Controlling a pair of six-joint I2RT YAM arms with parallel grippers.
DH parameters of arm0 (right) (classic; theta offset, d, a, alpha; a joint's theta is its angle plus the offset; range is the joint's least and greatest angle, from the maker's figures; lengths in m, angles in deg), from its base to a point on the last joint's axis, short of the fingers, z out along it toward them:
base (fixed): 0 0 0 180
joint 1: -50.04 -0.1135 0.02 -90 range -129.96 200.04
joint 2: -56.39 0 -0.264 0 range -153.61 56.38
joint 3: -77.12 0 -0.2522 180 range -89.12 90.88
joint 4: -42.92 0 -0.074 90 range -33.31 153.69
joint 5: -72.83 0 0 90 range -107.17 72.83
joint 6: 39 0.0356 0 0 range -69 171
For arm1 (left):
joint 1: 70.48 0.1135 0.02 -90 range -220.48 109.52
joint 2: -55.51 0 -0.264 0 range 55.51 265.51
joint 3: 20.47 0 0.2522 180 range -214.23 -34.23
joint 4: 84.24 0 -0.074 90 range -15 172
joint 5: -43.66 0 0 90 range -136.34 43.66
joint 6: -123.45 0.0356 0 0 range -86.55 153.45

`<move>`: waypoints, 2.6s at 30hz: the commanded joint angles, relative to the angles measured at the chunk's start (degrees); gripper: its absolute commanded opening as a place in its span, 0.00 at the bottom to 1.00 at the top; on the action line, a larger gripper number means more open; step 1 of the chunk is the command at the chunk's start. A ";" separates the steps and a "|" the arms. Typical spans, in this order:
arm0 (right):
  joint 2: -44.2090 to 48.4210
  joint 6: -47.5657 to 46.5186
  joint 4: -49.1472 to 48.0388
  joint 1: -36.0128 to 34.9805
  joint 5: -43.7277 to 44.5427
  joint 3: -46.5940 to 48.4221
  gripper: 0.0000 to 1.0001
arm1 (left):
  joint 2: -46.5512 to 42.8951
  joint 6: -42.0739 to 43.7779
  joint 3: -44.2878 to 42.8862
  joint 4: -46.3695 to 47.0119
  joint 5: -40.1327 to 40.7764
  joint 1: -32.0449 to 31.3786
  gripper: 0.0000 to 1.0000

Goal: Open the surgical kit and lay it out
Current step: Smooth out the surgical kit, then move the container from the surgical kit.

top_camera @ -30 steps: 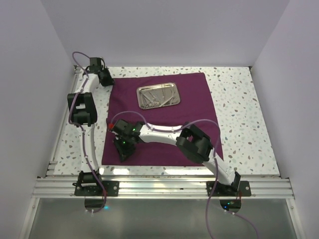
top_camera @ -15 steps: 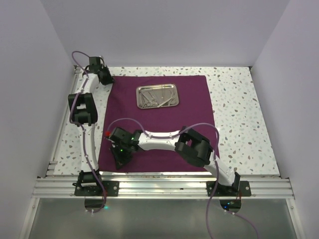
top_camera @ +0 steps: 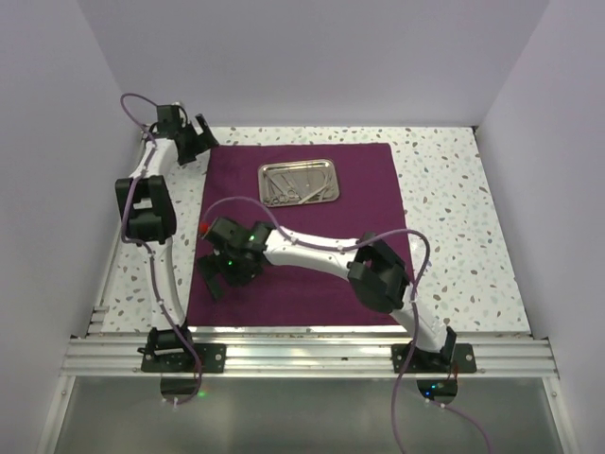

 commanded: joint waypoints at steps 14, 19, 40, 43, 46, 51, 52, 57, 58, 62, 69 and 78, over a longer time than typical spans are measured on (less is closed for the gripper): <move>1.10 -7.11 19.61 36.36 17.01 19.62 0.71 | -23.08 1.39 19.68 -5.32 0.45 -7.76 0.81; -9.53 -7.12 23.48 42.15 16.84 31.58 0.46 | -20.00 0.24 17.32 -7.78 3.43 -12.16 0.65; -17.20 -4.04 19.89 47.97 13.41 31.77 0.35 | -14.45 1.03 14.41 -12.09 10.73 -17.62 0.43; -16.50 -3.77 19.18 48.06 13.32 30.36 0.35 | -14.63 1.29 14.67 -11.56 10.38 -17.62 0.43; -16.84 -3.42 18.91 47.88 13.14 30.27 0.35 | -13.76 1.38 14.76 -11.47 9.77 -17.62 0.43; -17.28 -3.07 18.56 47.79 13.05 29.13 0.35 | -12.96 1.56 15.90 -10.69 9.15 -17.62 0.40; -17.37 -3.16 18.56 47.79 13.14 29.04 0.35 | -12.79 1.56 16.08 -10.51 8.98 -17.62 0.39; -18.69 -3.69 19.26 46.92 13.76 30.01 0.31 | -11.82 1.65 15.90 -9.98 8.27 -17.62 0.39; -18.78 -3.69 19.26 46.91 13.84 30.18 0.31 | -11.65 1.65 15.81 -9.98 8.19 -17.62 0.39; -19.92 -3.77 19.97 46.56 13.93 30.89 0.29 | -10.77 1.82 15.55 -9.54 7.40 -17.62 0.39; -21.15 -3.42 20.58 46.12 14.46 31.06 0.26 | -10.24 2.52 14.59 -8.75 5.99 -18.06 0.39; -21.94 -3.25 20.85 46.12 15.08 31.24 0.24 | -14.02 2.70 16.08 -5.67 5.20 -18.24 0.38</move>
